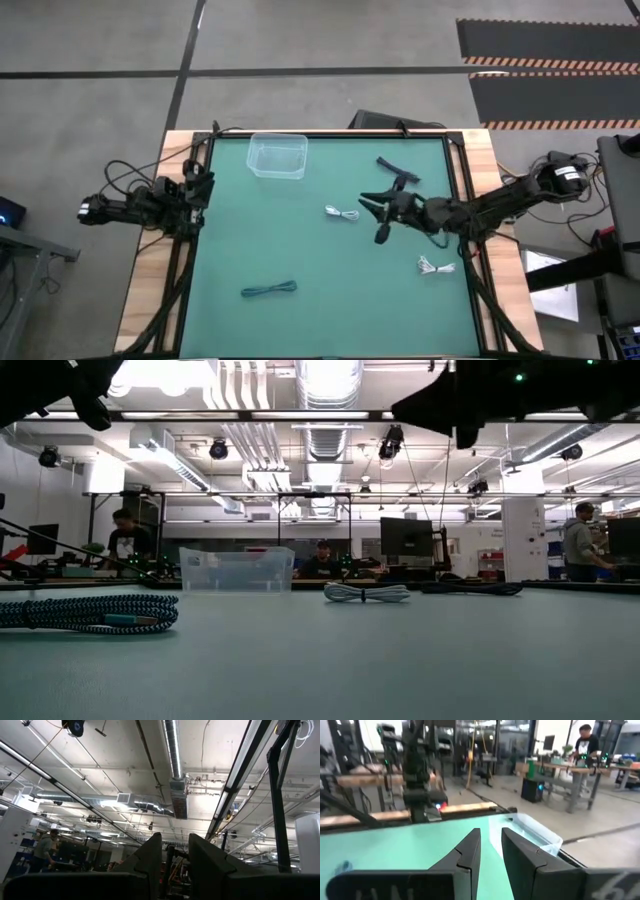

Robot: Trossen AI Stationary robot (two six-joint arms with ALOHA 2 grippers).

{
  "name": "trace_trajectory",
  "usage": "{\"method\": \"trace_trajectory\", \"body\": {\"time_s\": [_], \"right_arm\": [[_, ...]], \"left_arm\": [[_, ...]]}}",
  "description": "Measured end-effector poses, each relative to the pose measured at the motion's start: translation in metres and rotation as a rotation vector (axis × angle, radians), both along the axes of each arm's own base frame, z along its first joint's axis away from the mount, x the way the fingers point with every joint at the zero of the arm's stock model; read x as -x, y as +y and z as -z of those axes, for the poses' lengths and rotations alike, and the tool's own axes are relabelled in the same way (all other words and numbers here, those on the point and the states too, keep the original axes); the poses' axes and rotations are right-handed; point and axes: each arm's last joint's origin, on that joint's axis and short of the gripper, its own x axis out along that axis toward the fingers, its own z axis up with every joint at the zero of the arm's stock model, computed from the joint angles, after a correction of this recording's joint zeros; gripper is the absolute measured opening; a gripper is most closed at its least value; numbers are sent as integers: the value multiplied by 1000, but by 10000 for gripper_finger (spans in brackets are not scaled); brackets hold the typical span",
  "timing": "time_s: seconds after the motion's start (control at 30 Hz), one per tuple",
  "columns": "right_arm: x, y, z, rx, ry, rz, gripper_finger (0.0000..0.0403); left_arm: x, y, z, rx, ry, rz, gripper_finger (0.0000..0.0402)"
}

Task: Pick and place USB-C Cables
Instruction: Put the light blue charger cable into the transparent bin

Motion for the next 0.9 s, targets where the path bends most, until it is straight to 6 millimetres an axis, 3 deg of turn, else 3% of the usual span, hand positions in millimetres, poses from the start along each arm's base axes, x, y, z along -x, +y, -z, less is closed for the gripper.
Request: {"method": "trace_trajectory", "body": {"time_s": [0.3,0.6,0.9], "right_arm": [[-27,-7,-11,-25,217,42,68],[-33,-20,-26,-93,386,19,68],[-31,-35,-19,-150,519,32,68]], "left_arm": [[0,0,0,0,2,0,81],[0,0,0,0,2,0,81],[0,0,0,0,3,0,81]]}}
